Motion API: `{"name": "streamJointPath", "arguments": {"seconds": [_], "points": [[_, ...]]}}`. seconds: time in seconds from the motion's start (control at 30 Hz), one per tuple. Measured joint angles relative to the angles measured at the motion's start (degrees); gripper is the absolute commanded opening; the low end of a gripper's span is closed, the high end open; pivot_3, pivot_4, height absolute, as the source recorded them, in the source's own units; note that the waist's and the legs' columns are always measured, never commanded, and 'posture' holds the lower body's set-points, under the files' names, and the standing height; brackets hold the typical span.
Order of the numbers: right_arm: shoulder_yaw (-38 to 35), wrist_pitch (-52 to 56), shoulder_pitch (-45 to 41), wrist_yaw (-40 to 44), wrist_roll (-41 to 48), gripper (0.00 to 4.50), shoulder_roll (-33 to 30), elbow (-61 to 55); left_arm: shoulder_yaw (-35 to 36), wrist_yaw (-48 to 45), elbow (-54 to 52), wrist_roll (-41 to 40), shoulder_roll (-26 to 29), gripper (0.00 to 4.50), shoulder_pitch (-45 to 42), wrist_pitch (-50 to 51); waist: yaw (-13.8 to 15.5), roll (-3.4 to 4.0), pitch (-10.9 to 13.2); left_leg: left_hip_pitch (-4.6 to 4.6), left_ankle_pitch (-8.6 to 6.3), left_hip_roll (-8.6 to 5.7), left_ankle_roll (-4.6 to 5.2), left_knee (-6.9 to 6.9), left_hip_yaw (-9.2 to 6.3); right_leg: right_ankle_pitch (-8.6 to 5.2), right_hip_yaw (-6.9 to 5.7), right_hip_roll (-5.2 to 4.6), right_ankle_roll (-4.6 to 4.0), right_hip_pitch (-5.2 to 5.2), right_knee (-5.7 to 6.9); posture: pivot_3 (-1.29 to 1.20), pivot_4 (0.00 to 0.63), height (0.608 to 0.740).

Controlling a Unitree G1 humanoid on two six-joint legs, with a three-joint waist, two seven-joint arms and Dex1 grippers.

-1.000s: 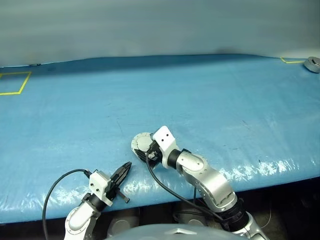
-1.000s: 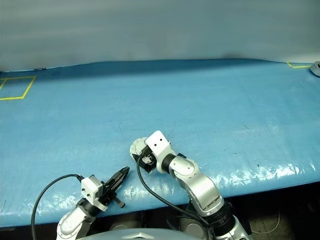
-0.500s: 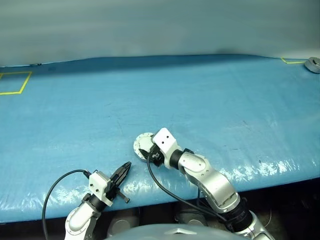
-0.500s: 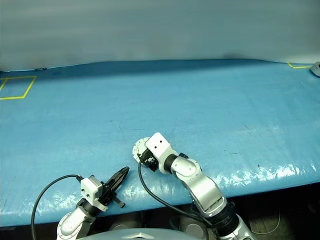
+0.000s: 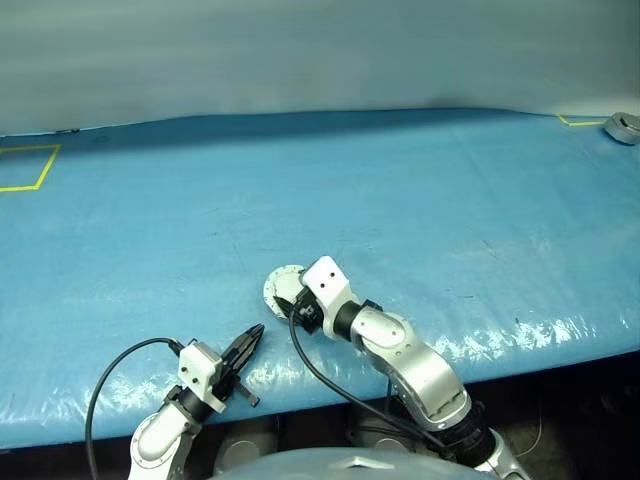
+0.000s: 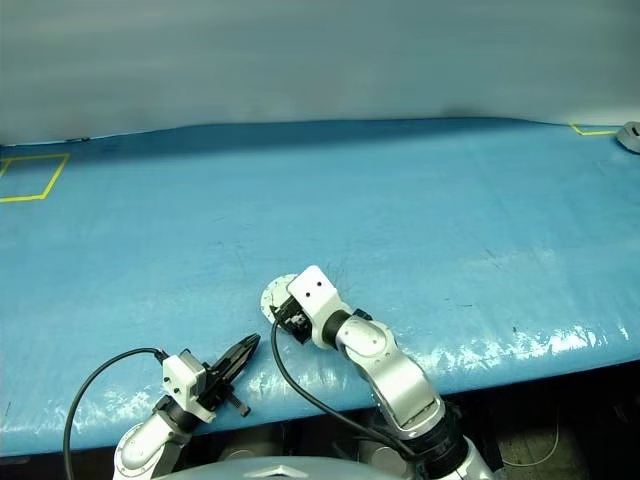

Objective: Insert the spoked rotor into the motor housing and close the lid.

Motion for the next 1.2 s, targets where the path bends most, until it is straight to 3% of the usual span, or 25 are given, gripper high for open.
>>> {"name": "streamJointPath", "arguments": {"seconds": [0.87, 1.2], "points": [[1.67, 2.18, -2.61, 3.56, -0.77, 3.04, -4.56, -1.73, -0.9, 0.83, -0.42, 0.05, 0.1, 0.0, 0.43, 1.11, 0.06, 0.0, -0.05, 0.03, 0.0, -0.01, 0.01, -0.01, -0.01, 0.0, -0.01, -0.02, 0.0, 0.02, -0.02, 0.0, 0.15, 0.74], [1.28, -9.79, 0.65, 4.66, -1.23, 3.04, -5.38, 3.0, -1.04, 0.91, -0.42, 0.05, 0.11, 0.0, 0.51, 1.1, -0.09, -0.02, -0.11, 0.1, 0.0, 0.0, 0.0, 0.01, 0.0, -0.01, -0.01, 0.0, 0.01, 0.03, -0.02, 0.0, 0.15, 0.74]]}}
